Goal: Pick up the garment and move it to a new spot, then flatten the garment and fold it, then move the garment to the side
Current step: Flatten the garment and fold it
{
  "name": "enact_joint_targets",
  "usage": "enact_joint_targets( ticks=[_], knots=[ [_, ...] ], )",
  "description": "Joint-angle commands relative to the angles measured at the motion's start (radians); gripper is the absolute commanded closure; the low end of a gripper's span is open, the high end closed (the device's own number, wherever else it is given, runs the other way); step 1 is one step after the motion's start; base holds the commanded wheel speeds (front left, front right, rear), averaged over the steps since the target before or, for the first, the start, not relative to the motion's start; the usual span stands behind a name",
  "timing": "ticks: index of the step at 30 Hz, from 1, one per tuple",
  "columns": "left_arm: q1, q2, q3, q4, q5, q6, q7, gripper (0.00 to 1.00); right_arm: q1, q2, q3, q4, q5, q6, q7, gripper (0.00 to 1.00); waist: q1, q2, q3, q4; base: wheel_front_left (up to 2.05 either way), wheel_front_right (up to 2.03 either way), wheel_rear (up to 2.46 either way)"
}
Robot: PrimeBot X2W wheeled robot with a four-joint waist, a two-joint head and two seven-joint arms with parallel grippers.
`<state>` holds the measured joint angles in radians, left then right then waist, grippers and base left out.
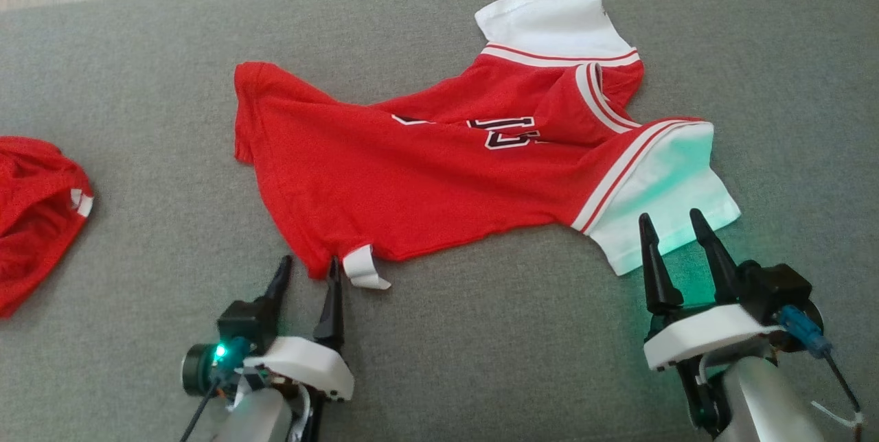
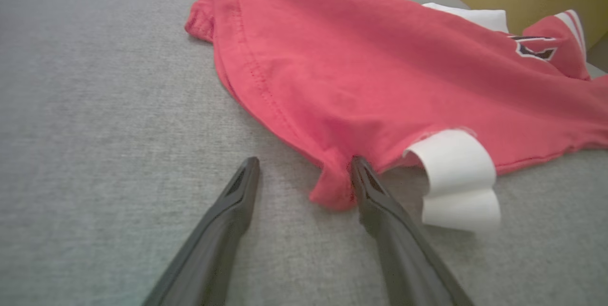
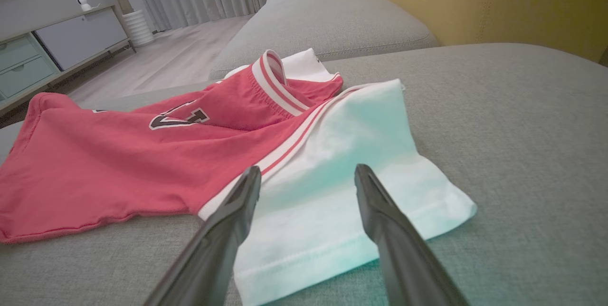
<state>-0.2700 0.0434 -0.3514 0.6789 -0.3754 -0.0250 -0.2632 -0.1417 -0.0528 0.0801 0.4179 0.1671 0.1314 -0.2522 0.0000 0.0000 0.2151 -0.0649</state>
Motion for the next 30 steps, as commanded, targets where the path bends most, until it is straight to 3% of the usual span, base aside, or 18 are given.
enact_joint_targets(
  ticks=[1, 2, 3, 7, 11, 15, 22, 30],
  knots=[
    [-0.012, 0.007, -0.01, 0.017, -0.012, -0.009, 0.001, 0.25, -0.032, -0.01, 0.017, -0.027, -0.004, -0.001, -0.01, 0.0, 0.0, 0.0, -0.001, 0.002, 0.0, 0.0, 0.0],
    [-0.016, 0.007, -0.023, 0.03, -0.017, -0.008, 0.001, 0.54, -0.033, -0.01, 0.016, -0.026, -0.005, -0.001, -0.01, 0.0, 0.0, 0.0, -0.002, 0.003, 0.0, 0.0, 0.0],
    [-0.02, 0.007, -0.032, 0.039, -0.022, -0.006, 0.001, 0.98, -0.034, -0.01, 0.014, -0.025, -0.005, -0.001, -0.01, 0.0, 0.0, 0.0, -0.003, 0.004, 0.0, 0.0, 0.0],
    [-0.033, 0.007, -0.032, 0.047, -0.031, 0.023, 0.001, 1.0, -0.035, -0.009, 0.004, -0.021, -0.004, -0.001, -0.01, 0.0, 0.0, 0.0, -0.011, 0.011, 0.0, 0.0, 0.0],
    [-0.014, 0.007, 0.047, -0.038, -0.001, 0.071, 0.001, 1.0, -0.03, -0.013, -0.037, -0.015, 0.001, -0.001, -0.01, 0.0, 0.0, 0.0, -0.024, 0.029, 0.0, 0.0, 0.0],
    [0.026, 0.009, 0.12, -0.115, 0.03, 0.083, 0.001, 1.0, -0.026, -0.017, -0.074, -0.004, -0.002, -0.001, -0.01, 0.0, 0.0, 0.0, -0.032, 0.047, 0.0, 0.0, 0.0],
    [0.09, 0.009, 0.209, -0.182, 0.094, 0.054, 0.001, 1.0, -0.037, -0.021, -0.129, 0.095, -0.03, -0.001, -0.01, 0.0, 0.0, 0.0, -0.035, 0.085, 0.0, 0.0, 0.0],
    [0.078, 0.007, 0.193, -0.179, 0.099, 0.026, 0.001, 1.0, -0.097, -0.018, -0.143, 0.236, -0.076, -0.001, -0.01, 0.0, 0.0, 0.0, -0.016, 0.099, 0.0, 0.0, 0.0]
  ],
)
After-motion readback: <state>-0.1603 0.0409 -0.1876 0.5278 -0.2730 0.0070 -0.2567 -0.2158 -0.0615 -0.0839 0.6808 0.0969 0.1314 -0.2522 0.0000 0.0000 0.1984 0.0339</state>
